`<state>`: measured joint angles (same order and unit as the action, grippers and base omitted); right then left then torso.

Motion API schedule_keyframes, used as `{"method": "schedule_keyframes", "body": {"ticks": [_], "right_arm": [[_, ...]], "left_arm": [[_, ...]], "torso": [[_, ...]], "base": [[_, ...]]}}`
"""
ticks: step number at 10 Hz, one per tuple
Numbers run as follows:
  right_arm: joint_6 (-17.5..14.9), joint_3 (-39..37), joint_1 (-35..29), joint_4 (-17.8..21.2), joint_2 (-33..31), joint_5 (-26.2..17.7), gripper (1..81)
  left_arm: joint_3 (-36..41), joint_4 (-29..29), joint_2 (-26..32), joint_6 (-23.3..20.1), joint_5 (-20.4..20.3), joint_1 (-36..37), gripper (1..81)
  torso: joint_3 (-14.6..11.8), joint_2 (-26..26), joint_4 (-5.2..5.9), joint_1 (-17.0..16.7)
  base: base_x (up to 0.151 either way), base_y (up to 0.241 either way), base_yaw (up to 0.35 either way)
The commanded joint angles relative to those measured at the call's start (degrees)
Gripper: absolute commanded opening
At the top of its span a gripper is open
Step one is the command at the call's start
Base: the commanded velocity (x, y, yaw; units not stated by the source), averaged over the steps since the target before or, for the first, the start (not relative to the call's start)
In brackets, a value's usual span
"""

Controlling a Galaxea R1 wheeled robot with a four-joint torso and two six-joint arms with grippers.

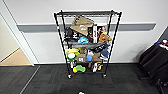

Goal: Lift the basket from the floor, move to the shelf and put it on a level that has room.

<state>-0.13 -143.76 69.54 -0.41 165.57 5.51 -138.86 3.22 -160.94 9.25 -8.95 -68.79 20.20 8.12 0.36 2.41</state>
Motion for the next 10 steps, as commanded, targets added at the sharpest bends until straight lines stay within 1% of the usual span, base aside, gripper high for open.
{"method": "schedule_keyframes", "body": {"ticks": [1,3,4,6,7,10], "right_arm": [[0.1,0.2,-3.7,0.2,0.0,-2.6,81.1],[0.1,0.2,-3.6,0.2,0.1,-2.6,81.1],[0.1,0.2,-3.5,0.2,0.2,-2.6,81.1],[0.1,0.2,-3.5,0.3,0.3,-2.6,81.1],[0.1,0.2,-3.4,0.2,0.6,-2.6,81.1],[0.1,0.2,-3.0,0.2,0.8,-2.6,81.1]], "left_arm": [[-0.3,-0.2,1.1,0.1,2.6,3.4,81.1],[-0.4,-0.3,1.1,0.2,2.8,3.4,81.1],[-0.4,-0.3,1.1,0.2,2.8,3.4,81.1],[-0.5,-0.3,1.7,1.1,2.9,3.6,81.1],[-0.5,-0.4,2.0,1.1,2.9,3.8,81.1],[-0.4,-0.3,1.9,2.0,2.9,3.9,81.1]], "torso": [[0.0,0.0,0.00,0.0],[0.0,0.0,0.00,0.0],[0.0,5.7,0.00,3.7],[0.0,6.0,0.00,3.8],[0.0,7.0,0.00,4.5],[0.0,12.7,0.00,8.0]], "base": [[0.000,0.000,0.000],[0.000,0.000,0.000],[0.000,0.000,0.000],[0.000,0.000,0.000],[0.000,0.000,0.000],[0.000,0.000,0.000]]}}
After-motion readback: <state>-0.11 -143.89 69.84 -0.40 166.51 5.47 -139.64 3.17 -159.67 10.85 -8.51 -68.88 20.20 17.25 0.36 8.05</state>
